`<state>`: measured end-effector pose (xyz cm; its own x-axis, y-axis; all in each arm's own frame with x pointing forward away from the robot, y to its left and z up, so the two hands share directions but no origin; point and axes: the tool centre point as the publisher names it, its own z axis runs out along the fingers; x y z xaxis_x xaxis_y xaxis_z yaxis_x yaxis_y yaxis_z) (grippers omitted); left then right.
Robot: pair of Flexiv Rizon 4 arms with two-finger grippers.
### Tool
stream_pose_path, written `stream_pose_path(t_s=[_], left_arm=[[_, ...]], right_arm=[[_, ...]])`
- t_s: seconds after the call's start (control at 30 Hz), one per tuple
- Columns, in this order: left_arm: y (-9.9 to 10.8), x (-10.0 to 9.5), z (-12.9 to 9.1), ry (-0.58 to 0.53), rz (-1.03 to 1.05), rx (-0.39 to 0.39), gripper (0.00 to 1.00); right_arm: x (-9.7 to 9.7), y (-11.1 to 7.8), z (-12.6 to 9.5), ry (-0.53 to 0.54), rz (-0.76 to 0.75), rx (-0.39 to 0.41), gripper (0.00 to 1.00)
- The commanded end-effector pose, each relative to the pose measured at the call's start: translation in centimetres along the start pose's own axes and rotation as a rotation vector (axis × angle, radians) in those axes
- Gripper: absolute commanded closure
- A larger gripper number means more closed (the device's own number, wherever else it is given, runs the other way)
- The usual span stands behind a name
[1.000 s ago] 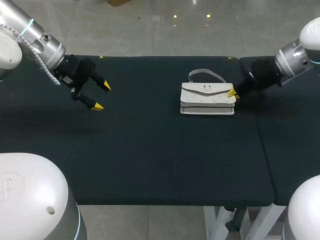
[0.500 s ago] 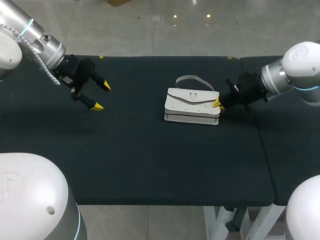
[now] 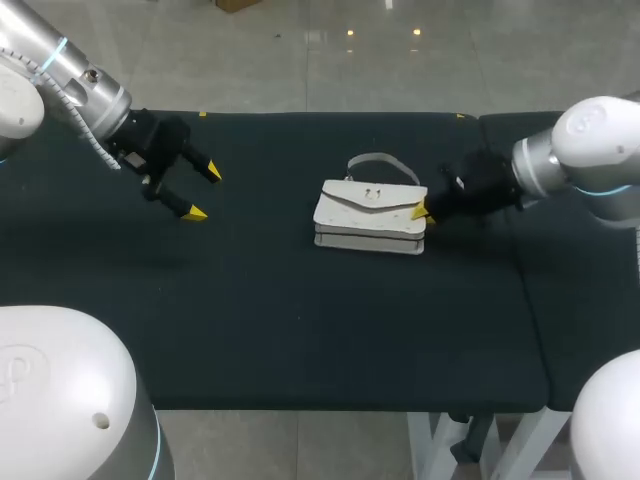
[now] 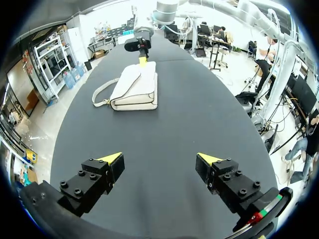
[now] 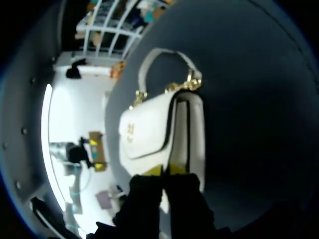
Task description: Pick up the bag, open it, inspect its contents, close it, and place it on the opposite side
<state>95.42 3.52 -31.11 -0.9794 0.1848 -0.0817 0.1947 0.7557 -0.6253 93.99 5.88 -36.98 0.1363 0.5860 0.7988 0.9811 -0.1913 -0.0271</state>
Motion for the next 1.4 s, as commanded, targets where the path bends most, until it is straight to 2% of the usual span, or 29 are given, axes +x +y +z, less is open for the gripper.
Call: stream_pose_path(t_s=[0.03,0.23,0.43,0.7,1.07,1.33,1.4], left_arm=[[0.1,0.0,0.1,-0.002,0.001,0.003,0.00],[0.1,0.0,0.1,-0.002,0.001,0.003,0.00],[0.1,0.0,0.1,-0.002,0.001,0.003,0.00],[0.1,0.0,0.1,-0.002,0.001,0.003,0.00],[0.1,0.0,0.1,-0.002,0.001,0.003,0.00],[0.1,0.0,0.1,-0.002,0.001,0.003,0.00],[0.1,0.0,0.1,-0.002,0.001,0.003,0.00]], right_arm=[[1.0,-0.6,1.8,0.022,-0.020,0.029,1.00],[3.3,-2.7,3.5,0.036,-0.050,0.030,1.00],[5.3,-4.4,6.4,0.010,-0.056,0.010,1.00],[6.4,-5.4,9.4,0.023,-0.056,-0.005,1.00],[7.2,-5.6,10.7,0.027,-0.039,-0.016,1.00],[7.6,-5.6,10.7,0.036,-0.040,-0.008,1.00],[7.6,-5.5,10.6,0.040,-0.039,-0.004,0.60]])
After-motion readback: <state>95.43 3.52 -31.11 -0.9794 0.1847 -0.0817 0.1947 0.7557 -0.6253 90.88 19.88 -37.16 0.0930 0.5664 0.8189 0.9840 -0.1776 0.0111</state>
